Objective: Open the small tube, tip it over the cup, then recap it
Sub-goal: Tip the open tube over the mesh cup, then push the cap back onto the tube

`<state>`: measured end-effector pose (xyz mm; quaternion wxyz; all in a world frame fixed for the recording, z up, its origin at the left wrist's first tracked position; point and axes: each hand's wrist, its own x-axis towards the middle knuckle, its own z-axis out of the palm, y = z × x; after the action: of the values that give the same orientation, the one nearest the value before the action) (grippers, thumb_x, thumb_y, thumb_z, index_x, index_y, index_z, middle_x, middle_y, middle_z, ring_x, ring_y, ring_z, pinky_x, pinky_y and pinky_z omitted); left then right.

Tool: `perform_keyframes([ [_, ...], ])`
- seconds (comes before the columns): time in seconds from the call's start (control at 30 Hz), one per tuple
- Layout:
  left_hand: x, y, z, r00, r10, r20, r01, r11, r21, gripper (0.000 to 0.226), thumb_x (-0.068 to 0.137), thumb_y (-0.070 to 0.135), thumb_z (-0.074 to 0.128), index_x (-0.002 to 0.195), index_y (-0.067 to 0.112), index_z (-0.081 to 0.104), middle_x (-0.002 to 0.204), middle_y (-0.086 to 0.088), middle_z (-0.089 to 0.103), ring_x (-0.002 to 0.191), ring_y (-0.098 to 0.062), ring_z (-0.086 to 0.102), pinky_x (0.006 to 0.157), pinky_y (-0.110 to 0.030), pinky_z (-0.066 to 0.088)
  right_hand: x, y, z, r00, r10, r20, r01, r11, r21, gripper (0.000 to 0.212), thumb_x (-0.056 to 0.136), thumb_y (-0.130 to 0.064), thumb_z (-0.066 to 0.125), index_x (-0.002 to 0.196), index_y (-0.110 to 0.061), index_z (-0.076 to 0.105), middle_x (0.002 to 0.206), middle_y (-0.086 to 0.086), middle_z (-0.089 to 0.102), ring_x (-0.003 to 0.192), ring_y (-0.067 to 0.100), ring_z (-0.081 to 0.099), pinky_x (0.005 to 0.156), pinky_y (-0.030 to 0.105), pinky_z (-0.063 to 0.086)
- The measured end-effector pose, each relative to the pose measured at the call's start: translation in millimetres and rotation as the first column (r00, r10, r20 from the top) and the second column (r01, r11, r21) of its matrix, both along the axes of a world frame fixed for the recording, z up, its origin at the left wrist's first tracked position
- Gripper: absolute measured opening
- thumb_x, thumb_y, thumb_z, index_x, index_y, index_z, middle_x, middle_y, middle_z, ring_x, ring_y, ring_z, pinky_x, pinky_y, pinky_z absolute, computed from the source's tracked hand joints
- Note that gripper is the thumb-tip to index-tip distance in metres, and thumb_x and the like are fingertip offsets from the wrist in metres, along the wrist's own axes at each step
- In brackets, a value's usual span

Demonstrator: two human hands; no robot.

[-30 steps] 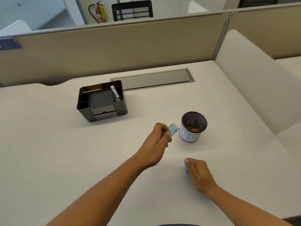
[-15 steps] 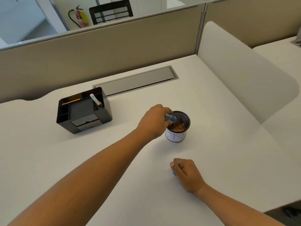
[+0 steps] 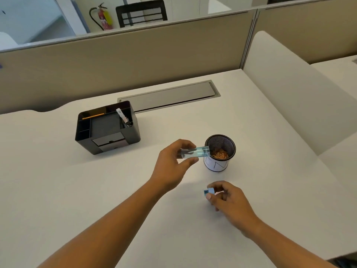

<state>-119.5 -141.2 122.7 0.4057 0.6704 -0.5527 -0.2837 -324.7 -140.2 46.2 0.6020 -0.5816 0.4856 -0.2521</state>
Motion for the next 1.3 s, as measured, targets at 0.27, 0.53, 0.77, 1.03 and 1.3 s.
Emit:
perform_keyframes([
  [0.27,26.9,101.3,-19.9,0.944,0.144,-0.298,-0.166,0.985,-0.05,0.031,0.078,0.008,0.081,0.098,0.03,0.071,0.098,0.011,0.075,0.096,-0.017,0.069,0.084,-0.018,0.051,24.5,0.5,70.8,0.972,0.076,0.222,-0.069,0.997,-0.042,0.036,0.076,-0.001,0.082,0.098,-0.028,0.074,0.087,-0.002,0.079,0.073,0.014,0.069,0.068,0.025,0.058],
  [0.53,42.0,143.0,-10.0,0.94,0.194,-0.28,-0.232,0.966,-0.111,0.031,0.079,0.012,0.08,0.101,0.032,0.07,0.099,0.012,0.073,0.095,-0.02,0.068,0.083,-0.018,0.051,66.1,15.9,94.5,0.937,0.291,0.193,-0.27,0.954,-0.13,0.034,0.08,0.004,0.077,0.099,-0.025,0.074,0.089,0.003,0.078,0.072,0.014,0.069,0.066,0.027,0.058],
  [0.77,56.4,163.8,-2.5,0.924,0.244,-0.294,-0.283,0.954,-0.096,0.031,0.078,0.012,0.08,0.099,0.033,0.071,0.098,0.014,0.074,0.094,-0.017,0.069,0.083,-0.015,0.051,88.2,29.7,100.8,0.901,0.426,0.081,-0.397,0.885,-0.242,0.034,0.079,-0.002,0.08,0.1,-0.028,0.074,0.088,0.0,0.077,0.07,0.009,0.069,0.062,0.016,0.054],
  [1.03,65.2,182.2,3.5,0.93,0.242,-0.276,-0.259,0.966,-0.024,0.029,0.074,0.037,0.077,0.103,0.038,0.071,0.099,0.021,0.073,0.096,-0.01,0.067,0.082,-0.013,0.051,96.5,36.3,101.7,0.88,0.475,0.005,-0.447,0.833,-0.326,0.035,0.081,-0.007,0.079,0.106,-0.031,0.073,0.102,-0.008,0.076,0.088,0.019,0.072,0.071,0.018,0.057],
  [1.3,68.3,181.8,9.8,0.948,0.219,-0.232,-0.229,0.973,-0.013,0.027,0.077,0.032,0.078,0.101,0.039,0.07,0.098,0.025,0.071,0.096,-0.007,0.066,0.081,-0.013,0.052,100.9,42.8,106.7,0.884,0.467,0.006,-0.43,0.818,-0.382,0.03,0.076,-0.03,0.077,0.106,-0.031,0.074,0.1,-0.013,0.075,0.087,0.013,0.071,0.071,0.013,0.055],
])
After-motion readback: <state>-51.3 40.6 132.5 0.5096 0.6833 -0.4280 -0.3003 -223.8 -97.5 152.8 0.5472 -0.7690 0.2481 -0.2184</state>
